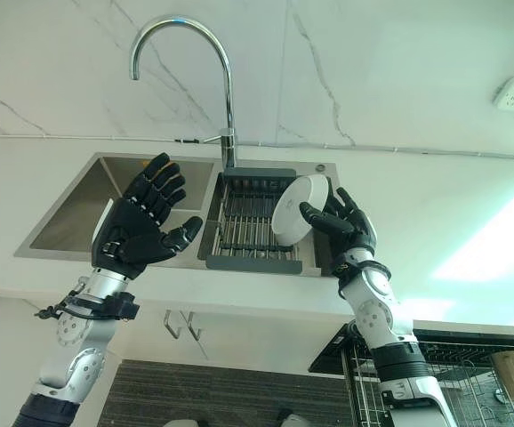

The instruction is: Place the dishes in the dishwasher.

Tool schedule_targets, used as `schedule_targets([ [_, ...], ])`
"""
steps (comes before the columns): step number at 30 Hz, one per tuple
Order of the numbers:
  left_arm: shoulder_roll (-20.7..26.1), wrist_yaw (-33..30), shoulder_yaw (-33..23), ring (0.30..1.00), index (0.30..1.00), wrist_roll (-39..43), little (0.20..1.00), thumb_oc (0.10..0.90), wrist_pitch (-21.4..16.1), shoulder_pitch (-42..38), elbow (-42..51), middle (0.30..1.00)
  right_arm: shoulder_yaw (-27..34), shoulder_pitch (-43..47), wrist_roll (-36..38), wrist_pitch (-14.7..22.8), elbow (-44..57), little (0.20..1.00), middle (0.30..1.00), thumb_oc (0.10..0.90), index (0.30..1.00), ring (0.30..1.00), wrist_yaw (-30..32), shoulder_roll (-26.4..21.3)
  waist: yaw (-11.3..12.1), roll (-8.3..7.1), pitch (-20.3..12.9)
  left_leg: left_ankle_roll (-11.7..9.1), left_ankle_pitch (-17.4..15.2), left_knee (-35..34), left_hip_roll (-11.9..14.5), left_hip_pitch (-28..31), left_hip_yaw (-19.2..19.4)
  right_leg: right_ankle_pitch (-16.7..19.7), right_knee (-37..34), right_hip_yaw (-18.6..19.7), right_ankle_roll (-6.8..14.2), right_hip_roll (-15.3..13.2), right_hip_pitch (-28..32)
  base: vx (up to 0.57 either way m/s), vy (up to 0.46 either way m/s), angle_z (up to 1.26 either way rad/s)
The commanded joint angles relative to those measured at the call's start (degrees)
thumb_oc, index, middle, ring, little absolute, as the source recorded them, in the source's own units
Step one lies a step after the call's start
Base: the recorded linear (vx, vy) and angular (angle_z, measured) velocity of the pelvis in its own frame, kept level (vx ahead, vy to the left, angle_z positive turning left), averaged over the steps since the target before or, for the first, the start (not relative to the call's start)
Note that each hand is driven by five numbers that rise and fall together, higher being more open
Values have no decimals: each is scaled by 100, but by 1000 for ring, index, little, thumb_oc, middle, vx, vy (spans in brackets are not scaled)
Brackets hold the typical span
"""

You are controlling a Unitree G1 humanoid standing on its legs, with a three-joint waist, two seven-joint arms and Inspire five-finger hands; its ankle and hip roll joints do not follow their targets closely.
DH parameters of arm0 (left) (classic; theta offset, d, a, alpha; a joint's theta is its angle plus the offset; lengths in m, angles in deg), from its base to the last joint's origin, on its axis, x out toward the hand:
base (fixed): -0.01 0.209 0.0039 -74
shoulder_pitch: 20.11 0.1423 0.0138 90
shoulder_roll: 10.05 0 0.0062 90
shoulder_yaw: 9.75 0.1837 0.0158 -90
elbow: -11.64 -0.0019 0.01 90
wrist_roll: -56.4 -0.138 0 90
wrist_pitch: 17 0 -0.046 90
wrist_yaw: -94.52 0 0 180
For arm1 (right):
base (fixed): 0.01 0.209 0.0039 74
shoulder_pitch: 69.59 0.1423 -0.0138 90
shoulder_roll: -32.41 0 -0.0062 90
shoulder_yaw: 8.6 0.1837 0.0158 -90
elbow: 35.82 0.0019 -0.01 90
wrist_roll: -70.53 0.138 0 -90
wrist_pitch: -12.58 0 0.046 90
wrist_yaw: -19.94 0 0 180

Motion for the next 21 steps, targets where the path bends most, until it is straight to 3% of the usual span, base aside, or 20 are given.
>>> schedule_targets([
  [1,328,-22,-6,900,900,-6,900,800,-444,-513,530,900,351,791,340,291,186,900,900,800,900,900,-57,-142,17,-174,-320,255,-634,383,-78,90,110,-380,-253,174,483,-116,679,0,0,0],
  [21,448,-78,23,900,900,-19,900,800,-375,-498,525,900,229,1177,908,158,-343,900,900,800,900,900,-79,-270,186,-186,-323,231,-575,383,-75,50,49,-421,-253,16,461,-166,790,5,1,4],
])
